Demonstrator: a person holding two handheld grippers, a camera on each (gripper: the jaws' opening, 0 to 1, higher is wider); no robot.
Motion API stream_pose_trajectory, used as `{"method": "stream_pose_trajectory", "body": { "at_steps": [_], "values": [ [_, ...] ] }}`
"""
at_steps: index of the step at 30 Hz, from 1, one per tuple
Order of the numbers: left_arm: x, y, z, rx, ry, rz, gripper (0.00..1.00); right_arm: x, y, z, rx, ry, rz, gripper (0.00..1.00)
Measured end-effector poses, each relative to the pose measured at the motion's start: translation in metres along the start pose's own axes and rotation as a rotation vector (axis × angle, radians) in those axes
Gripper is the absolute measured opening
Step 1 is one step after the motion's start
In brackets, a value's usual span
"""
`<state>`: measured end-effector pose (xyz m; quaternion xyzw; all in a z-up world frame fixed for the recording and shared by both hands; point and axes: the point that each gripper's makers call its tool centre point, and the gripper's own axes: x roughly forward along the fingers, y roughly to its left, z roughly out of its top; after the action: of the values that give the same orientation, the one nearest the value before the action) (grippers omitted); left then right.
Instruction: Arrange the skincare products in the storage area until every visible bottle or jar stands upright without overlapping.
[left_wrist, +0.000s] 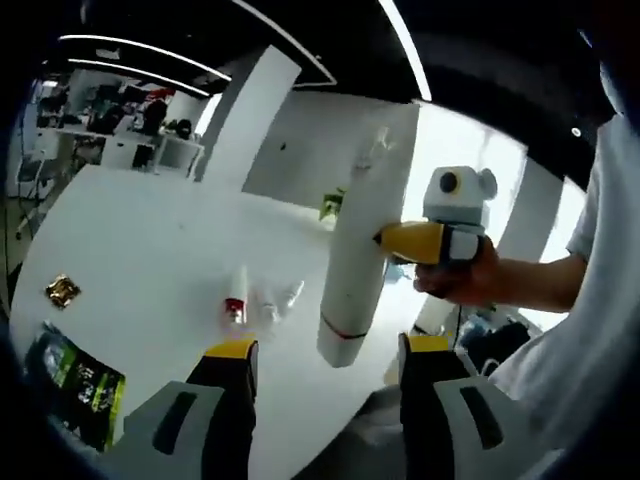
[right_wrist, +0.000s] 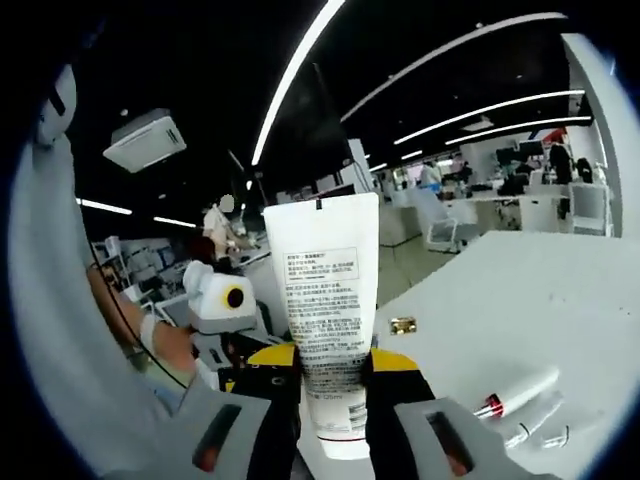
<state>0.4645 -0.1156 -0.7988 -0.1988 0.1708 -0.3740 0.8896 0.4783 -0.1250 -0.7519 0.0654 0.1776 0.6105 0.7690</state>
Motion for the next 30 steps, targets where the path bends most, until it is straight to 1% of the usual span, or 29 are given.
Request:
{"method": "stream_pose_trajectory", "body": {
  "at_steps": [3, 4, 5, 6, 7, 8, 9, 10, 11, 12, 14, 15, 18, 19, 21, 23, 24, 27, 28, 30],
  "values": [
    [0.005, -0.015, 0.011, -0.117, -0.050, -0.084, 0.62, -0.002, 0.004, 0.000, 0.038, -0.011, 0.029, 0.18],
    [0.006, -0.021, 0.013, -0.156, -0.064, -0.121, 0.59, -0.003, 0.005, 0.001, 0.051, -0.019, 0.044, 0.18],
    [0.005, -0.028, 0.011, -0.220, -0.047, -0.164, 0.57, -0.004, 0.007, 0.002, 0.062, -0.026, 0.053, 0.18],
    [0.005, -0.033, 0.011, -0.242, -0.037, -0.196, 0.52, -0.005, 0.009, 0.002, 0.084, -0.032, 0.072, 0.18],
    [0.005, -0.039, 0.011, -0.229, -0.033, -0.238, 0.49, -0.005, 0.012, 0.003, 0.100, -0.036, 0.093, 0.18],
    [0.005, -0.045, 0.013, -0.206, -0.045, -0.267, 0.48, -0.007, 0.018, 0.004, 0.137, -0.049, 0.137, 0.18],
    [0.005, -0.048, 0.012, -0.201, -0.038, -0.281, 0.50, -0.007, 0.020, 0.004, 0.151, -0.048, 0.150, 0.18],
    [0.006, -0.050, 0.010, -0.194, -0.018, -0.284, 0.52, -0.008, 0.025, 0.004, 0.192, -0.049, 0.182, 0.18],
    [0.006, -0.053, 0.008, -0.183, -0.007, -0.300, 0.53, -0.009, 0.026, 0.004, 0.209, -0.051, 0.191, 0.18],
    [0.005, -0.059, 0.007, -0.164, 0.009, -0.336, 0.52, -0.010, 0.028, 0.004, 0.220, -0.053, 0.205, 0.18],
    [0.004, -0.067, 0.003, -0.158, 0.047, -0.378, 0.48, -0.012, 0.033, 0.005, 0.257, -0.058, 0.243, 0.18],
    [0.005, -0.066, 0.003, -0.155, 0.047, -0.373, 0.46, -0.014, 0.036, 0.005, 0.282, -0.054, 0.265, 0.18],
    [0.004, -0.067, 0.000, -0.147, 0.068, -0.398, 0.41, -0.015, 0.039, 0.003, 0.293, -0.043, 0.297, 0.18],
    [0.003, -0.068, -0.001, -0.146, 0.077, -0.404, 0.38, -0.016, 0.043, 0.002, 0.306, -0.034, 0.321, 0.18],
    [0.002, -0.069, -0.005, -0.148, 0.099, -0.415, 0.32, -0.017, 0.045, 0.002, 0.318, -0.037, 0.338, 0.18],
    [0.001, -0.071, -0.006, -0.148, 0.111, -0.430, 0.28, -0.017, 0.049, 0.002, 0.335, -0.036, 0.362, 0.18],
    [0.000, -0.073, -0.007, -0.145, 0.114, -0.441, 0.28, -0.017, 0.050, 0.001, 0.336, -0.036, 0.368, 0.18],
    [0.000, -0.075, -0.007, -0.144, 0.116, -0.443, 0.28, -0.016, 0.050, 0.000, 0.356, -0.039, 0.380, 0.19],
    [0.000, -0.075, -0.007, -0.135, 0.113, -0.435, 0.28, -0.016, 0.049, -0.001, 0.359, -0.043, 0.380, 0.19],
    [0.001, -0.077, -0.006, -0.101, 0.095, -0.433, 0.28, -0.017, 0.050, 0.000, 0.394, -0.057, 0.395, 0.19]
  ]
}}
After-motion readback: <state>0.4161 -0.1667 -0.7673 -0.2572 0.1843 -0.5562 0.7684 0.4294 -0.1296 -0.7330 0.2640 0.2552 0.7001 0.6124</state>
